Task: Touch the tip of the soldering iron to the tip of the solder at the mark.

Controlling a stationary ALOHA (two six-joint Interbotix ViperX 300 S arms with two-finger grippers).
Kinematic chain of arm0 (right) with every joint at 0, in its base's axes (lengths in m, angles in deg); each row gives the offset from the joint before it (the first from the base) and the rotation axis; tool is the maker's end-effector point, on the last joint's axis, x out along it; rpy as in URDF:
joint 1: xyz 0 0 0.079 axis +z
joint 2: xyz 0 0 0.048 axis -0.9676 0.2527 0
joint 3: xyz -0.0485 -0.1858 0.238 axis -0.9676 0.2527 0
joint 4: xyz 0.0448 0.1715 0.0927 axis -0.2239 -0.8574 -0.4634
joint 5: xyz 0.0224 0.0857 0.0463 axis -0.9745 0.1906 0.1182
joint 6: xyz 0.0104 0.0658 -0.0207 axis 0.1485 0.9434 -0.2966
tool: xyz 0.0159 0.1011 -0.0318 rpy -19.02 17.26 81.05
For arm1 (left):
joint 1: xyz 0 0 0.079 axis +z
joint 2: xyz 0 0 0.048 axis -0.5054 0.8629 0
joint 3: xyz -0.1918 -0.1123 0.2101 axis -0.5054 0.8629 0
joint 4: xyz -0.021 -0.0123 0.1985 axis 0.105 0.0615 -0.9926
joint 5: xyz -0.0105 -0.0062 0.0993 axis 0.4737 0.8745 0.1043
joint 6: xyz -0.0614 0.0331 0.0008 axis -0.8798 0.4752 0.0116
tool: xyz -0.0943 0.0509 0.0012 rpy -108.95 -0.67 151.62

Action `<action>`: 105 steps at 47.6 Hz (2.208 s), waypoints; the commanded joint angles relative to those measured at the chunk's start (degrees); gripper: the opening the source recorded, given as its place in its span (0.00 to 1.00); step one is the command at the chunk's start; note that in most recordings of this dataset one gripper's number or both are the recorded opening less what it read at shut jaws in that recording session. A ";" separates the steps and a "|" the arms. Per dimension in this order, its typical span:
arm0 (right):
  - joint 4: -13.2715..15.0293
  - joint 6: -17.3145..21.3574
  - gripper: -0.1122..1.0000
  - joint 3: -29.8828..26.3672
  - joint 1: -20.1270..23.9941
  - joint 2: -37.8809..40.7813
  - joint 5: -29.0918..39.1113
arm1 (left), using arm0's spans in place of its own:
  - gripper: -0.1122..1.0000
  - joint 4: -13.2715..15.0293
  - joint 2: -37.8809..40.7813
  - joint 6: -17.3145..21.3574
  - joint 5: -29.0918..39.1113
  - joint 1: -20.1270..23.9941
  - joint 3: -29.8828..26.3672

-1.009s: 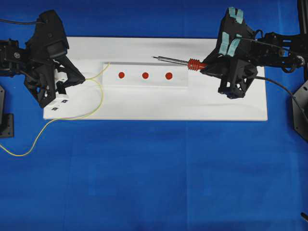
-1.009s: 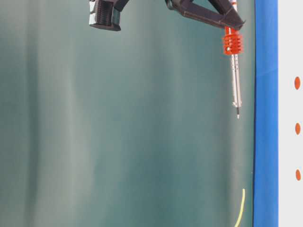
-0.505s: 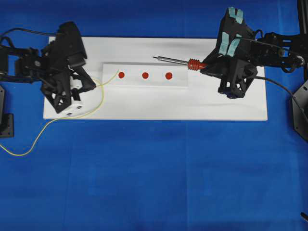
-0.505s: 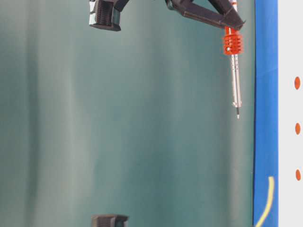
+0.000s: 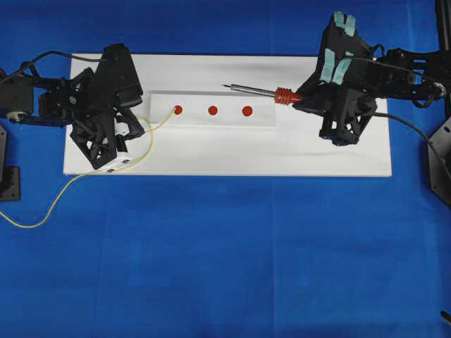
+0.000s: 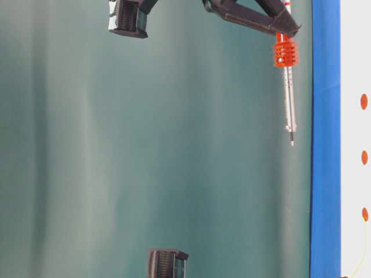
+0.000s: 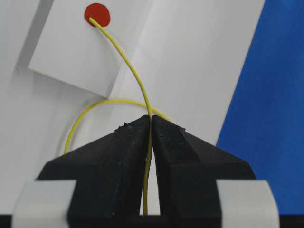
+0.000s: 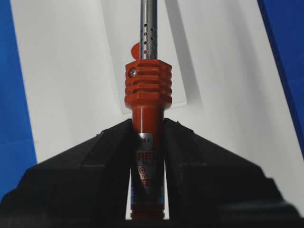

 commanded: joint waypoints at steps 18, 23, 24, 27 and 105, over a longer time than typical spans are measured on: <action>0.09 -0.26 0.16 -6.06 2.02 4.75 -0.26 | 0.13 -0.09 -0.44 -0.26 -0.44 -0.09 -0.97; 0.18 -0.35 0.16 -8.26 2.29 7.65 -0.09 | 0.13 -0.09 -0.44 -0.26 -0.35 -0.09 -0.97; 0.26 -0.35 0.16 -8.61 2.29 8.26 0.00 | 0.13 -0.09 -0.44 -0.26 -0.35 -0.09 -1.05; 0.62 -0.26 0.16 -9.76 2.37 10.02 0.26 | 0.13 -0.09 -0.44 -0.26 -0.35 -0.09 -0.97; 1.14 -0.26 0.16 -15.29 3.96 21.53 -2.37 | 0.13 -0.09 -0.44 -0.26 -0.44 -0.70 -1.05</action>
